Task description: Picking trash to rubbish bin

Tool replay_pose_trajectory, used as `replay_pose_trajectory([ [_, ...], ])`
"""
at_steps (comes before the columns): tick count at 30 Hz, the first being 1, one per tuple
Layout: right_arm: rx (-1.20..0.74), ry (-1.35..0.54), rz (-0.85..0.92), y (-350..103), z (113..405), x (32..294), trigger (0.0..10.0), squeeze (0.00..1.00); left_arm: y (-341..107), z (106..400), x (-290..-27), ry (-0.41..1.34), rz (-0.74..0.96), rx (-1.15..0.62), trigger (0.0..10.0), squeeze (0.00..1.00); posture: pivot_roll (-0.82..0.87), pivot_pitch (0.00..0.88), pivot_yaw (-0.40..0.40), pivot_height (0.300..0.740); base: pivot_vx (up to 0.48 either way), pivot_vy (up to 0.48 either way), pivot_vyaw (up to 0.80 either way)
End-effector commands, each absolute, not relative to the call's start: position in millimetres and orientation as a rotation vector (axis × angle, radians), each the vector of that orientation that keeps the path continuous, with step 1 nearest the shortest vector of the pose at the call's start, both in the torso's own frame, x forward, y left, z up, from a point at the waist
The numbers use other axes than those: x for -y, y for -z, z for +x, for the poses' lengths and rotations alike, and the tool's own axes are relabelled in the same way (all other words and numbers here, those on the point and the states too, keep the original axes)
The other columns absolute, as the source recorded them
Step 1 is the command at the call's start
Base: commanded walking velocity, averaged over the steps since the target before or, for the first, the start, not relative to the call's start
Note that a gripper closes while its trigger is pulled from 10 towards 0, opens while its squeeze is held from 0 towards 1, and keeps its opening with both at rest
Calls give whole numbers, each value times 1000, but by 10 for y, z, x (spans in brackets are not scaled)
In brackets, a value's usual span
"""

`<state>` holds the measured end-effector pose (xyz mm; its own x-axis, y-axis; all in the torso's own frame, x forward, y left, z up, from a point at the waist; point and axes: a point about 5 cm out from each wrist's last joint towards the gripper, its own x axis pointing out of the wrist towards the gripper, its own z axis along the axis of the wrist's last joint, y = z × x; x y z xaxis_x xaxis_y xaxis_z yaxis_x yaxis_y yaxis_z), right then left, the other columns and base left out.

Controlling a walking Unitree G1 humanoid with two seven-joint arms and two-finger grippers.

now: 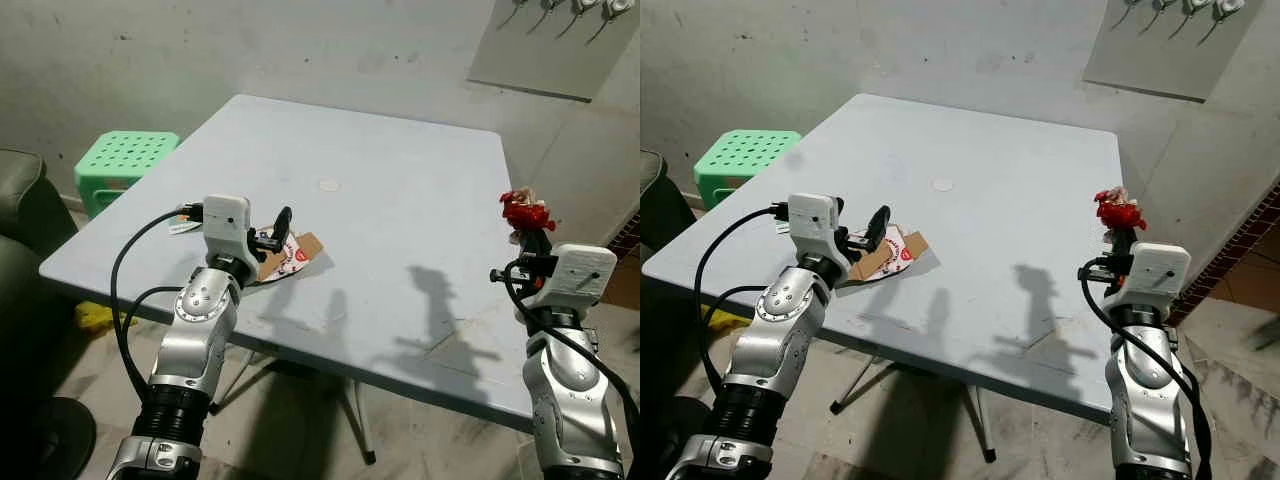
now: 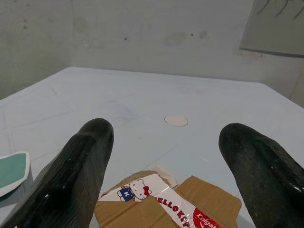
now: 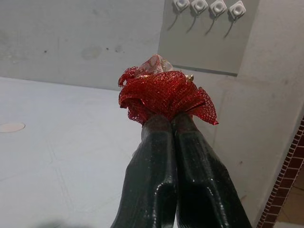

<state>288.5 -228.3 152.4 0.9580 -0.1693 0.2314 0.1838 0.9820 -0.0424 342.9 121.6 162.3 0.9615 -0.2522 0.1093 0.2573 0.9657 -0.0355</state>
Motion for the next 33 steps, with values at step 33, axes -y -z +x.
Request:
replay_pose_trajectory([
  [33, 183, 205, -81, -1485, 2864, 2365, 10000, 0, -1692, 3491, -1181, 263, -65, 99, 10000, 0, -80, 9, -34, 740, 0, 233, -224],
])
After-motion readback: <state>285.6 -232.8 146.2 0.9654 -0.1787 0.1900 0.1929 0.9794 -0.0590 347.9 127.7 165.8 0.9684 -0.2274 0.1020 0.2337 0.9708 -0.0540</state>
